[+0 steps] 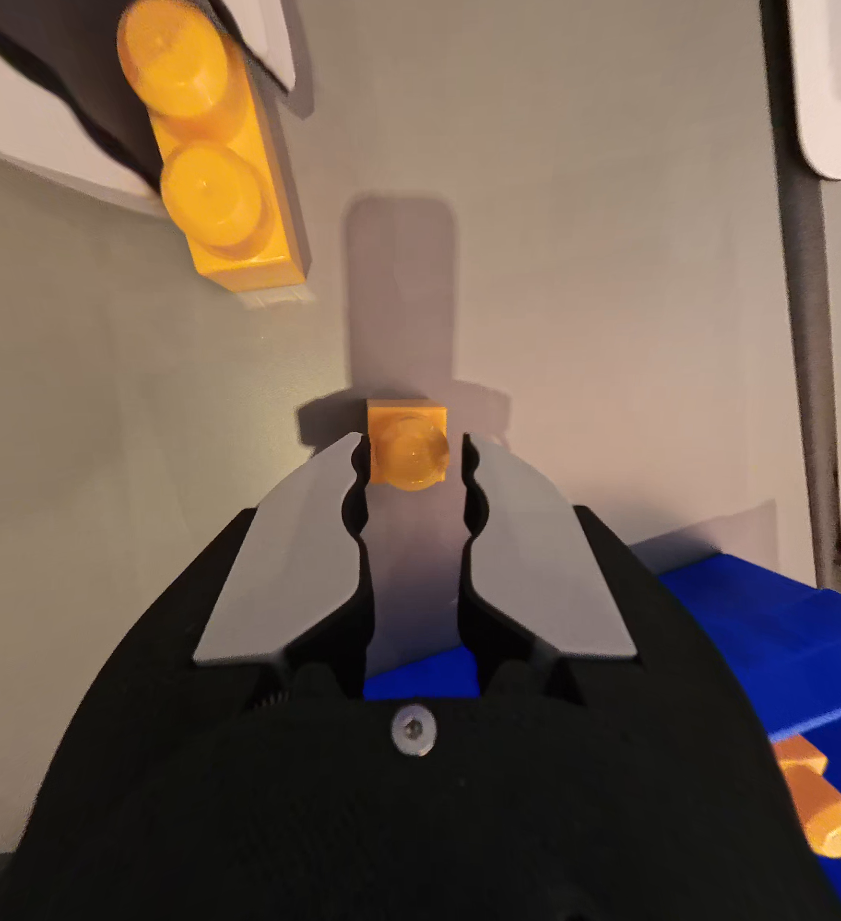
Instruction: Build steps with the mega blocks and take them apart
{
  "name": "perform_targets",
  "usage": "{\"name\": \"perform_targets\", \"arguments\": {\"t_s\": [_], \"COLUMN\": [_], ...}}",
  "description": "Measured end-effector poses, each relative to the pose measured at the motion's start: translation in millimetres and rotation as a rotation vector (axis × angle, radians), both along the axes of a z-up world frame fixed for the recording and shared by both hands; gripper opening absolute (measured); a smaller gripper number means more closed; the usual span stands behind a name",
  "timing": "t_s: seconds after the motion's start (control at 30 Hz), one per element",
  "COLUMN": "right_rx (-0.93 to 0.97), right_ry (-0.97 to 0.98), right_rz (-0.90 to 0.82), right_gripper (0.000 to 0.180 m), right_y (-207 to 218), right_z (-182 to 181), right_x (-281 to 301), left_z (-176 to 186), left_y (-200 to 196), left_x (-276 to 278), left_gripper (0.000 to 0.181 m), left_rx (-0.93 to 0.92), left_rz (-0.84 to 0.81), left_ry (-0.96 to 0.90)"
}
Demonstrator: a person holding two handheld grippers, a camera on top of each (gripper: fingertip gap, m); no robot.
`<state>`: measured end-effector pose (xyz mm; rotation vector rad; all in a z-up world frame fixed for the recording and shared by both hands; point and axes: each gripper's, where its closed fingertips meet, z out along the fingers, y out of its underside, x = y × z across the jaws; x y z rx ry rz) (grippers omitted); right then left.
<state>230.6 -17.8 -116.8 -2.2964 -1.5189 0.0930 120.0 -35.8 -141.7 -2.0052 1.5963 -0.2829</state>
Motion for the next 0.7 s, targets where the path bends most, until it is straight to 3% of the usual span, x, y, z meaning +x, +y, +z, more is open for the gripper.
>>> {"name": "perform_targets", "arguments": {"t_s": [0.13,0.3,0.47,0.6,0.63,0.7], "right_rx": [0.052,0.118,0.079,0.029,0.008,0.022], "right_ry": [0.107,0.349,0.497,0.628,0.649,0.670], "right_rz": [0.074,0.351,0.362,0.352,0.382,0.427], "right_gripper": [0.045,0.056,0.060,0.059,0.046,0.039], "right_y": [-4,-37,-47,-49,-55,-60], "right_z": [23,57,70,84,88,96], "right_x": [-14,-65,-89,-94,-94,-93], "left_z": [6,54,95,127,133,147], "left_y": [-4,-11,-25,-44,-47,-52], "left_x": [-3,0,0,7,7,9], "left_gripper": [0.043,0.039,0.039,0.037,0.036,0.035], "left_rx": [-0.034,-0.026,0.009,-0.030,-0.015,0.024], "left_rz": [0.007,0.016,-0.030,-0.097,-0.115,-0.140], "left_ry": [0.021,-0.117,-0.221,-0.363,-0.375,-0.434]}}
